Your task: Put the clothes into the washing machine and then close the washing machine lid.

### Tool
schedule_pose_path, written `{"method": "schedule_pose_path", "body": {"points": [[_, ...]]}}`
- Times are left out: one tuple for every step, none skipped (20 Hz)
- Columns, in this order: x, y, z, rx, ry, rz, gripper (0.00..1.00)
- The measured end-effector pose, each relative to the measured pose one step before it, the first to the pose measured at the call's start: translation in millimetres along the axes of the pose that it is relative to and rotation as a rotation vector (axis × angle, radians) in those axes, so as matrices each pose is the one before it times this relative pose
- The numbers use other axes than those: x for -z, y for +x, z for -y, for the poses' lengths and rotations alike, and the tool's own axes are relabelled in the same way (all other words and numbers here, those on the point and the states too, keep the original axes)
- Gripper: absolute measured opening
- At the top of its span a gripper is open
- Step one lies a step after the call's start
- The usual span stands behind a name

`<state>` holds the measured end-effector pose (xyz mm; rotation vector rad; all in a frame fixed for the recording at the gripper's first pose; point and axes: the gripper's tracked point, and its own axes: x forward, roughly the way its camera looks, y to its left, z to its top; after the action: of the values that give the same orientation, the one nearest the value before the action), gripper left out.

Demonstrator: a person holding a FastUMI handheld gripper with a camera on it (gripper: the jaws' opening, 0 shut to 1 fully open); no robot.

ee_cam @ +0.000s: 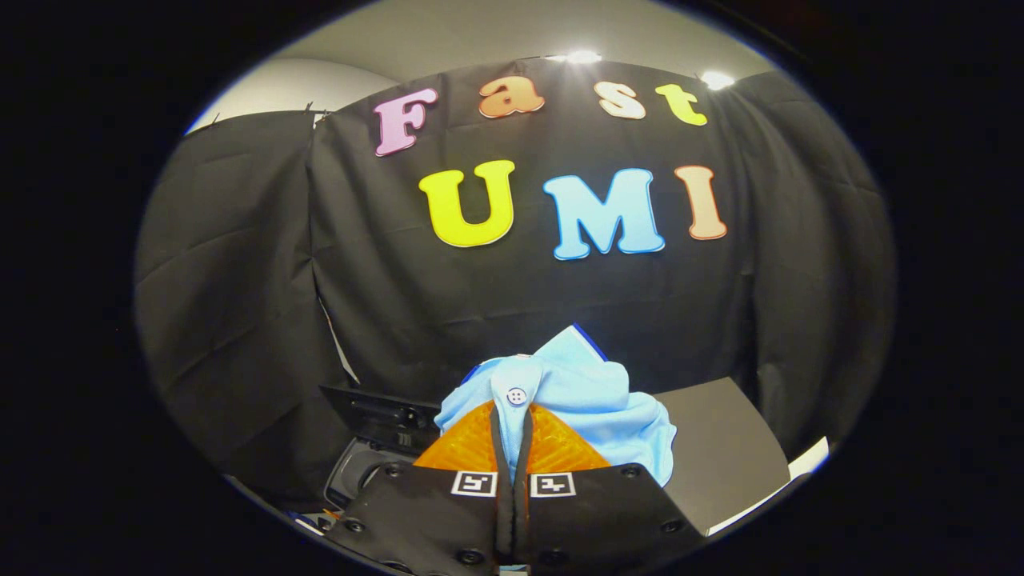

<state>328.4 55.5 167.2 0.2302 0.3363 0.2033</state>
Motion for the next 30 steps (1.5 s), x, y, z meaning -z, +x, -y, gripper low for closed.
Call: {"method": "schedule_pose_path", "body": {"points": [[-0.88, 3.72, -12.78, -0.01732, -0.00622, 0.00134, 0.01], [-0.32, 2.9, -11.13, -0.01621, -0.00285, 0.00186, 0.02], [1.14, 3.54, -12.83, -0.01983, -0.00308, -0.00406, 0.01], [-0.06, 2.98, -11.96, -0.01879, -0.00269, -0.00047, 0.01], [0.67, 3.86, -13.14, -0.01857, -0.00462, -0.0038, 0.02], [0.41, 3.93, -11.84, -0.01847, -0.00697, -0.00525, 0.01], [0.04, 3.46, -12.97, -0.01849, -0.00681, -0.004, 0.01], [0.68, 3.05, -12.22, -0.01994, -0.00456, -0.00333, 0.01], [0.97, 3.07, -12.65, -0.01611, -0.00245, -0.00046, 0.01], [2.05, 3.85, -11.12, -0.01664, -0.00011, -0.00429, 0.02], [2.1, 5.29, -11.9, -0.01662, 0.00106, -0.00312, 0.01], [0.91, 3.91, -10.41, -0.01472, -0.00104, -0.00197, 0.01], [1.94, 4.82, -11.84, -0.01539, -0.0025, -0.00435, 0.01], [0.85, 3.24, -8.89, -0.01425, 0.0003, -0.00342, 0.01], [2.58, 4.53, -11.07, -0.0188, 0.00046, -0.0037, 0.02], [1.12, 5.25, -8.29, -0.01124, -0.0014, -0.00332, 0.02], [2.84, 2.76, -7.83, -0.0114, -0.00265, -0.00709, 0.01], [1.7, 3.54, -6.55, -0.00834, -0.00079, -0.00273, 0.01], [2.55, 3.78, -8.09, -0.01179, 0.00014, -0.00536, 0.01], [1.15, 3.62, -4.88, -0.00859, 0.00094, -0.00348, 0.01], [3.59, 3.79, -7.24, -0.0125, 0.00247, -0.00663, 0.02], [2.4, 2.85, -5.26, -0.01, 0.00213, -0.00152, 0.01], [2.56, 3.45, -4.28, -0.00386, -0.00186, -0.00082, 0.01], [2.86, 3.12, -2.69, -0.00257, -0.00303, -0.00385, 0.01], [4.81, 3.71, -2.63, -0.00118, -0.00245, -0.00604, 0.01], [3.29, 2.38, -1.52, 0.0004, 0.00019, -0.00355, 0.01], [4.3, 3.74, -1.42, -0.00113, 0.00027, -0.00599, 0.01], [3.27, 3.72, 0.05, 0.00043, -0.00008, -0.00636, 0.01], [4.83, 2.93, -0.36, 0.00218, -0.00177, -0.00627, 0.01], [3.44, 2.56, 0.51, 0.0029, -0.00117, -0.00388, 0.01]]}}
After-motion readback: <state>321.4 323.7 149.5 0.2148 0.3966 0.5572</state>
